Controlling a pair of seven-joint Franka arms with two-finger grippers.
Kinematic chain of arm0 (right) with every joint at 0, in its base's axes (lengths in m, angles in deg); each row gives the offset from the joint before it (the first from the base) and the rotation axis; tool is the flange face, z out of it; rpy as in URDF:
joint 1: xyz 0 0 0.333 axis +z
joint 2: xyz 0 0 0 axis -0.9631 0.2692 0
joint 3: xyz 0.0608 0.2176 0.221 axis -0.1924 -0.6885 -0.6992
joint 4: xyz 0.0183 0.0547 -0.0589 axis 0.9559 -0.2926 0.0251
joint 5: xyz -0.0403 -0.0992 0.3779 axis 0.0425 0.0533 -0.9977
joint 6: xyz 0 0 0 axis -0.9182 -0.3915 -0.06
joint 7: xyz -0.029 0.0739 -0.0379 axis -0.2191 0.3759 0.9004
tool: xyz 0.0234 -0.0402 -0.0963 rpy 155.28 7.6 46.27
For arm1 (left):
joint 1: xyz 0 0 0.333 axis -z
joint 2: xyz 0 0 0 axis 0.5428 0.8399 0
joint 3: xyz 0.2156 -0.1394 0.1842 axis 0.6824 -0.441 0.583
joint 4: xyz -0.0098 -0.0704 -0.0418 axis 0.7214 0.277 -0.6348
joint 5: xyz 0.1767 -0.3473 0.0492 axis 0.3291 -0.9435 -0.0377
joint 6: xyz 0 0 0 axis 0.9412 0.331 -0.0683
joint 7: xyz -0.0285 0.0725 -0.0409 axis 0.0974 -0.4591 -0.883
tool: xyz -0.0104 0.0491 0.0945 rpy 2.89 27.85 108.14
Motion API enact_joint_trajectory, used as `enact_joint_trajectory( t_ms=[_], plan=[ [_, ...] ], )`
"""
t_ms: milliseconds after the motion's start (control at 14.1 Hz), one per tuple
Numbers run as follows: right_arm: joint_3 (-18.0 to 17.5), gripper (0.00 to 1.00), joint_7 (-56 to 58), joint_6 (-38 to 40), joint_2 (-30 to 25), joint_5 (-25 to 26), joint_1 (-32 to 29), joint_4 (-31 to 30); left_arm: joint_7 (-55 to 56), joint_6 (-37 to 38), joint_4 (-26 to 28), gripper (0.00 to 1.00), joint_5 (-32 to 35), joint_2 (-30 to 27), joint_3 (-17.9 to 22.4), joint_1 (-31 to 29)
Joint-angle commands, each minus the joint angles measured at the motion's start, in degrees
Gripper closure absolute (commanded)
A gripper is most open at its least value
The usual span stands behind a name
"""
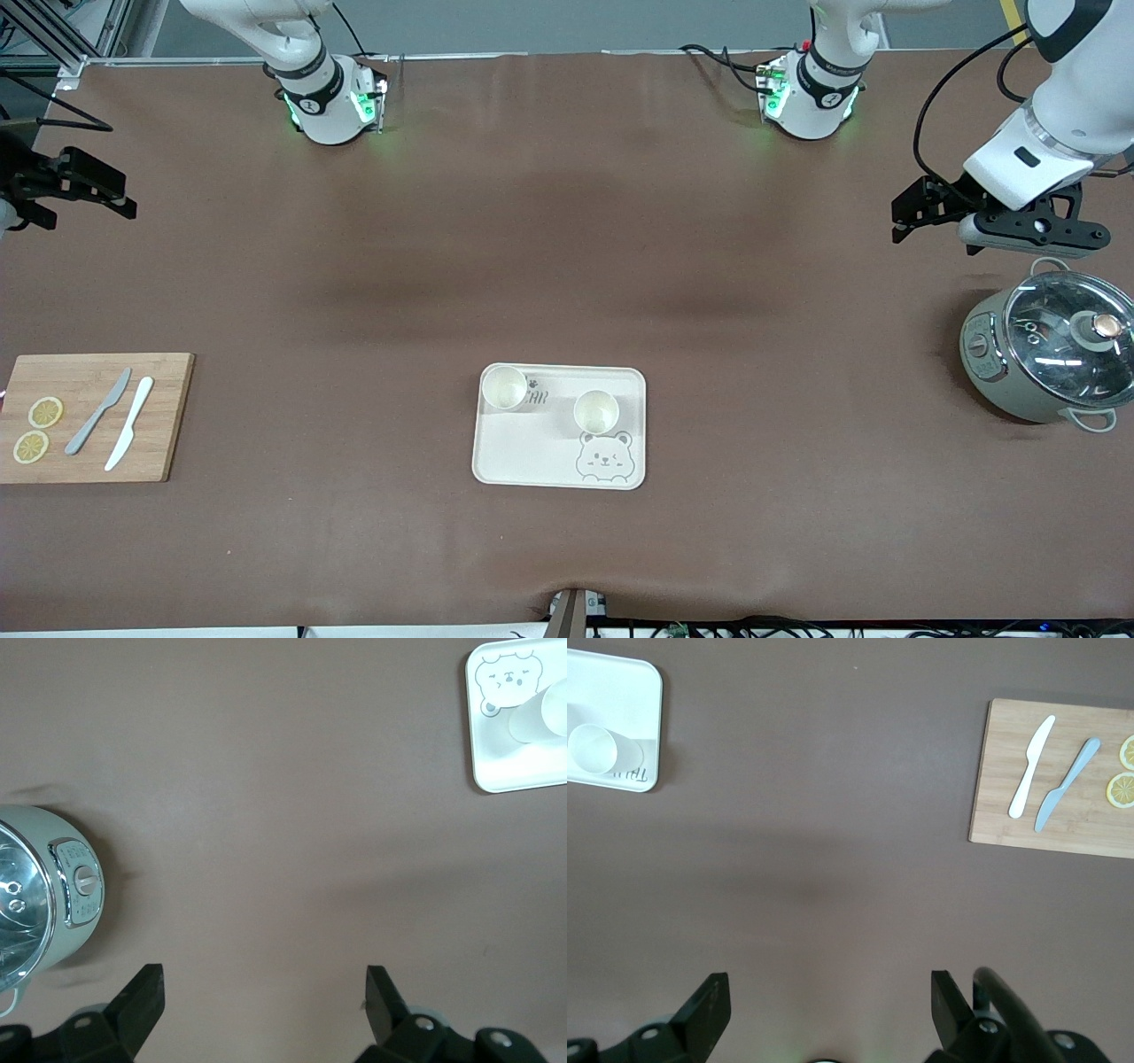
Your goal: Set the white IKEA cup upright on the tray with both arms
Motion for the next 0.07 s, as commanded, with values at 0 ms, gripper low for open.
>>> enact_joint_trajectory(
  t_ms=[0],
  plan=[
    [-0.68,0.00,0.20,1.06,-0.09,0.35,-0.89,0.22,0.08,1.45,-1.44,0.00,0.92,0.58,-0.49,-0.18]
  ],
)
